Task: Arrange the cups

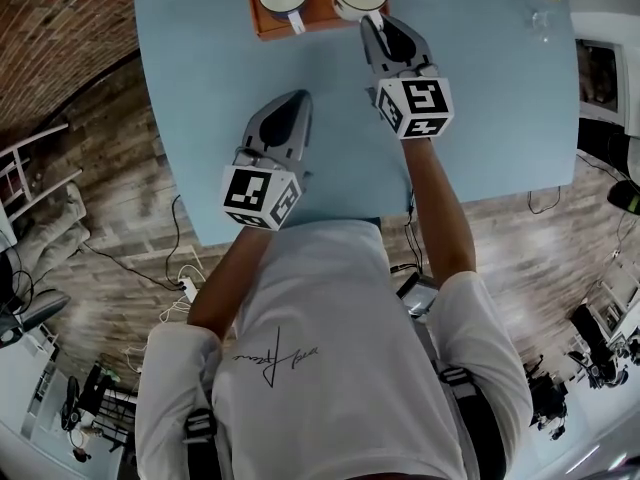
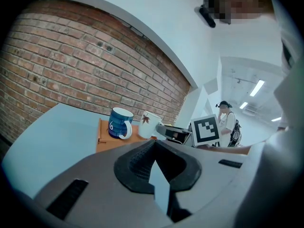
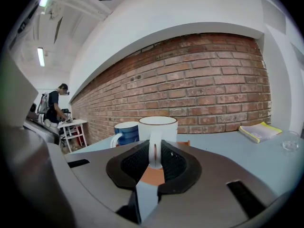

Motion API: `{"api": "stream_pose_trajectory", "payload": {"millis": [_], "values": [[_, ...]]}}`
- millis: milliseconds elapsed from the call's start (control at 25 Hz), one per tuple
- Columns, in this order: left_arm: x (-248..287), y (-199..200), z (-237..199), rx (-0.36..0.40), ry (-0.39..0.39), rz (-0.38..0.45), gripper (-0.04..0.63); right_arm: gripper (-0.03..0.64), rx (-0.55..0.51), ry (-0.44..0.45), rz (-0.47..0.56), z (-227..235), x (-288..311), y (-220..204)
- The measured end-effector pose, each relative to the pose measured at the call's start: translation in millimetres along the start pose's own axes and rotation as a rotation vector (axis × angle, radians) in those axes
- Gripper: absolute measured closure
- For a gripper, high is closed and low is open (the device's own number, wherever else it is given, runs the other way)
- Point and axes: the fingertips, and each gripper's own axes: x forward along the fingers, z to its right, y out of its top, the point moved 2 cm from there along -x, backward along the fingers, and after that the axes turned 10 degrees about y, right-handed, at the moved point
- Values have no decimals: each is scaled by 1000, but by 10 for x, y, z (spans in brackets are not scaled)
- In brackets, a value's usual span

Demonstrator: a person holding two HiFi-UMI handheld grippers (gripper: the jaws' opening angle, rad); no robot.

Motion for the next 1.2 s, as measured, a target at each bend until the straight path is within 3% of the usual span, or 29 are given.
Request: {"api": "stream_pose_trajectory", "payload": {"millis": [1200], "values": [[90,-94,-172,-25,29,-44,588,551,-51,-54,10,60,246,-136]]}}
